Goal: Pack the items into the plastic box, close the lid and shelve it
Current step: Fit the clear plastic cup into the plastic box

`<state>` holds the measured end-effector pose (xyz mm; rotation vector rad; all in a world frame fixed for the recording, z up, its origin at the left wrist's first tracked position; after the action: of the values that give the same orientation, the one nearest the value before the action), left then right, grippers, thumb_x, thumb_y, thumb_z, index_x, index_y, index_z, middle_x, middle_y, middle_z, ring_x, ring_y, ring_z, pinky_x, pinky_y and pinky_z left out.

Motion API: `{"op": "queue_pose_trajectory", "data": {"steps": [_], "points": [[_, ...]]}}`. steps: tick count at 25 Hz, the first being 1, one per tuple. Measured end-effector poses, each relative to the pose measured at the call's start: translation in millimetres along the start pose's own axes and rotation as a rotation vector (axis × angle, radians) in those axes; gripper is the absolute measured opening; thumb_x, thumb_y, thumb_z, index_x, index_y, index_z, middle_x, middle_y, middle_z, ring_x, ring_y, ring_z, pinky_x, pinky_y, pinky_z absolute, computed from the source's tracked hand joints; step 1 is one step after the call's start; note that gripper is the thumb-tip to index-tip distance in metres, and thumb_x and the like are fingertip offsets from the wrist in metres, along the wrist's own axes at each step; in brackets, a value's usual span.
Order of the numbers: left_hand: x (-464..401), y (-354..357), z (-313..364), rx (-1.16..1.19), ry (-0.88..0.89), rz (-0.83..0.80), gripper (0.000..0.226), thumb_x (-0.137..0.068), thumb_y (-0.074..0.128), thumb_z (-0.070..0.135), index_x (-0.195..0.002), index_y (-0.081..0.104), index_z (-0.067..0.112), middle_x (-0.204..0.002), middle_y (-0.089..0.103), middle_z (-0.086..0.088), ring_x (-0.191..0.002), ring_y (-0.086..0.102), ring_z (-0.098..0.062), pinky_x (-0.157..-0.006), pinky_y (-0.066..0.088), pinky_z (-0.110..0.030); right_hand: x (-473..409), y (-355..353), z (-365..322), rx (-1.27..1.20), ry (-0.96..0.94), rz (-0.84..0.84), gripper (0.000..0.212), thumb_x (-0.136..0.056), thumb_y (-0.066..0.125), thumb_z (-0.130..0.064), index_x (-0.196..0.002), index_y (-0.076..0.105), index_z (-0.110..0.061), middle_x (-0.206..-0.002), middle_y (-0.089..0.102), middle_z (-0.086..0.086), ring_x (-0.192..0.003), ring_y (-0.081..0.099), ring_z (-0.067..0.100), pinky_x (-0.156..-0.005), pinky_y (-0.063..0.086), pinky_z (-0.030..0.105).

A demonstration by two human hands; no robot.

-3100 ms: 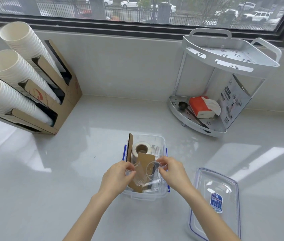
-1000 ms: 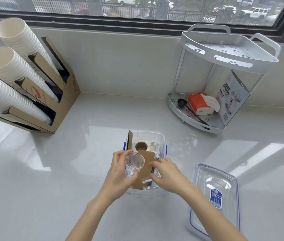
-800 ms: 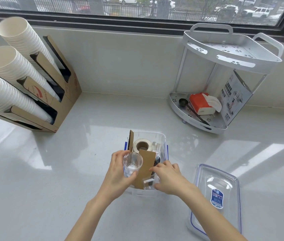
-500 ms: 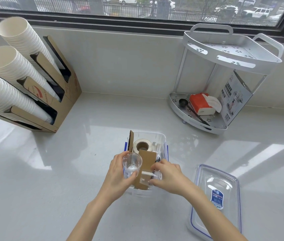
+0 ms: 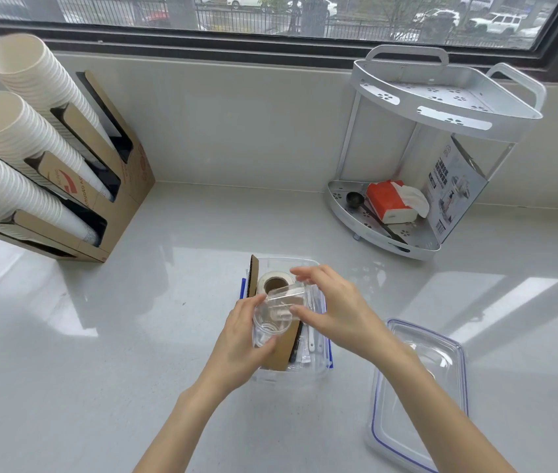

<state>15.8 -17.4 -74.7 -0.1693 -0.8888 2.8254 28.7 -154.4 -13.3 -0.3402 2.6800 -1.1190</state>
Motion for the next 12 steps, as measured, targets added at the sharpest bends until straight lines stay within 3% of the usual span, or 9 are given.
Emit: {"op": "queue_pose_trajectory", "data": {"steps": [4, 8, 10, 12], "points": [[1, 5, 3, 0.002, 0.019, -0.023, 0.059, -0.078, 0.065, 0.022, -0.129, 0.036, 0.02, -0.115, 0.039, 0.013, -0.114, 0.041, -0.008, -0.095, 0.031, -0.017, -1, 20, -13, 0.081, -0.088, -0.081, 0.054, -0.081, 0.058, -0.014, -0.132, 0.04, -0.022, -0.126, 0.051, -0.003, -0.117, 0.044, 0.012, -0.096, 0.032, 0.015], [1, 9, 4, 0.046, 0.003, -0.042, 0.058, -0.074, 0.066, 0.021, -0.126, 0.04, 0.02, -0.11, 0.044, 0.012, -0.112, 0.044, -0.01, -0.09, 0.034, -0.019, 2, 39, -15, 0.066, -0.112, -0.155, 0.059, -0.082, 0.055, -0.018, -0.136, 0.034, -0.027, -0.133, 0.048, -0.004, -0.123, 0.042, 0.013, -0.103, 0.037, 0.029], [1, 10, 5, 0.064, 0.001, -0.043, 0.06, -0.072, 0.067, 0.017, -0.125, 0.039, 0.024, -0.11, 0.044, 0.014, -0.113, 0.045, -0.011, -0.09, 0.034, -0.02, 5, 44, -12, 0.023, -0.104, -0.17, 0.06, -0.083, 0.056, -0.027, -0.137, 0.031, -0.029, -0.141, 0.041, -0.006, -0.129, 0.038, 0.01, -0.107, 0.034, 0.027], [1, 8, 6, 0.058, 0.017, -0.03, 0.06, -0.075, 0.066, 0.022, -0.124, 0.033, 0.034, -0.11, 0.04, 0.024, -0.111, 0.041, -0.003, -0.092, 0.032, -0.017, 4, 41, -5, -0.022, -0.077, -0.102, 0.055, -0.086, 0.053, -0.032, -0.137, 0.033, -0.028, -0.142, 0.037, -0.007, -0.129, 0.034, 0.003, -0.107, 0.027, 0.016]]}}
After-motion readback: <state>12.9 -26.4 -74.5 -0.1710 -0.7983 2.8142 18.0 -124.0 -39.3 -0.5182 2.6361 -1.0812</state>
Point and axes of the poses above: each hand's wrist, its own x-axis away from the middle knuckle, its own y-axis out of the palm, z = x × y, the point moved 7 cm from there along -x, towards the middle knuckle
